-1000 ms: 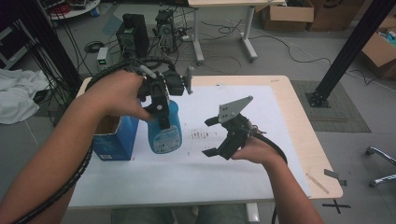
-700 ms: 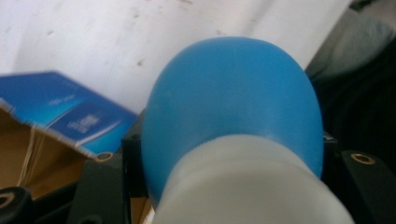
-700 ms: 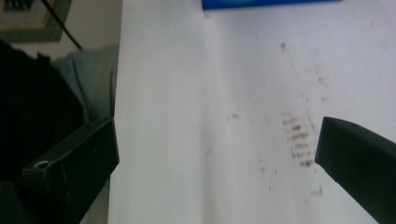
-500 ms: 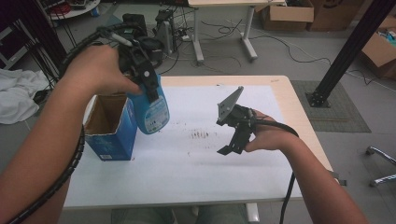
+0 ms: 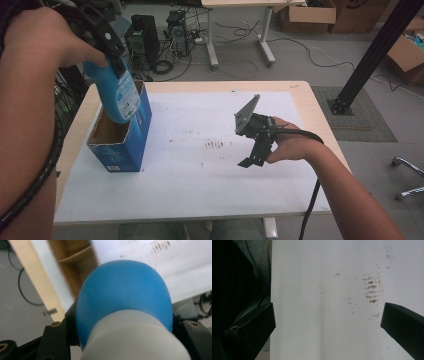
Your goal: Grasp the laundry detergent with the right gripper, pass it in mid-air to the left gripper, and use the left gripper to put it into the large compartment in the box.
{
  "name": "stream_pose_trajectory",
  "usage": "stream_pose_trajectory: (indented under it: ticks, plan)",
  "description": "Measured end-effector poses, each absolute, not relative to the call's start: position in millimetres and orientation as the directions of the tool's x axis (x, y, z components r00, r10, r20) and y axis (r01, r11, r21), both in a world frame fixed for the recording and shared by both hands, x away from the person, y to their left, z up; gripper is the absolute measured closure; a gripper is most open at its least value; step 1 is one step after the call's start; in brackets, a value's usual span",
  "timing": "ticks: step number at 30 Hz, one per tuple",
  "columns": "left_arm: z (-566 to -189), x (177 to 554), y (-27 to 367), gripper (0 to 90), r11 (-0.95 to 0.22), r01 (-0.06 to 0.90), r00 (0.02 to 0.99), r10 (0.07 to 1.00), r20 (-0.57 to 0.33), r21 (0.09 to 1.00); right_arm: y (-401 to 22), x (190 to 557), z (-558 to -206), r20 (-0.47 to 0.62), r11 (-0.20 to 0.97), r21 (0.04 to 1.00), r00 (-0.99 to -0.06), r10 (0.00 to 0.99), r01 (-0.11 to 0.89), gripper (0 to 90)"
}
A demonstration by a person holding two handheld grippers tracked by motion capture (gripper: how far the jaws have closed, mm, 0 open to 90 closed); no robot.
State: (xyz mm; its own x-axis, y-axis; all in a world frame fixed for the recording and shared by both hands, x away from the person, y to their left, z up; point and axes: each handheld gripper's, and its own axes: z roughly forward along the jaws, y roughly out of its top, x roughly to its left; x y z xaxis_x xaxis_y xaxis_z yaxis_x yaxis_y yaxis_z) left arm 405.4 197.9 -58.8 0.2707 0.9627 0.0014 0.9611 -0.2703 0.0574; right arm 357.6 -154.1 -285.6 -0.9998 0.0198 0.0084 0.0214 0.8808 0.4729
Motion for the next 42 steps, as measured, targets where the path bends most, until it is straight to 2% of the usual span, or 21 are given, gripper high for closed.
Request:
stream_pose_trajectory:
  ticks: [4, 7, 13, 25, 42]
  plan:
    - [-60, 407, 216, 38.8, -0.181, 0.981, 0.181, 0.983, 0.005, 0.063, -153, 358, -287, 0.014, 0.886, 0.463, -1.0, 0.023, 0.027, 0.0]
    - [-65, 409, 223, 38.9, -0.15, 0.987, 0.15, 0.989, 0.005, 0.064, -153, 359, -287, 0.015, 0.886, 0.463, -1.0, 0.025, 0.029, 0.0]
    - [-97, 415, 246, 38.9, -0.073, 0.996, 0.073, 0.997, 0.009, 0.046, -154, 360, -287, 0.017, 0.888, 0.458, -0.999, 0.03, 0.034, 0.0]
    - [-161, 425, 252, 38.9, -0.053, 0.998, 0.054, 0.998, -0.022, 0.015, -151, 360, -289, 0.017, 0.891, 0.452, -0.999, 0.038, 0.042, 0.0]
    - [-236, 435, 242, 38.9, -0.061, 0.998, 0.061, 0.998, -0.001, -0.002, -153, 361, -293, 0.021, 0.886, 0.462, -0.999, 0.041, 0.046, 0.0]
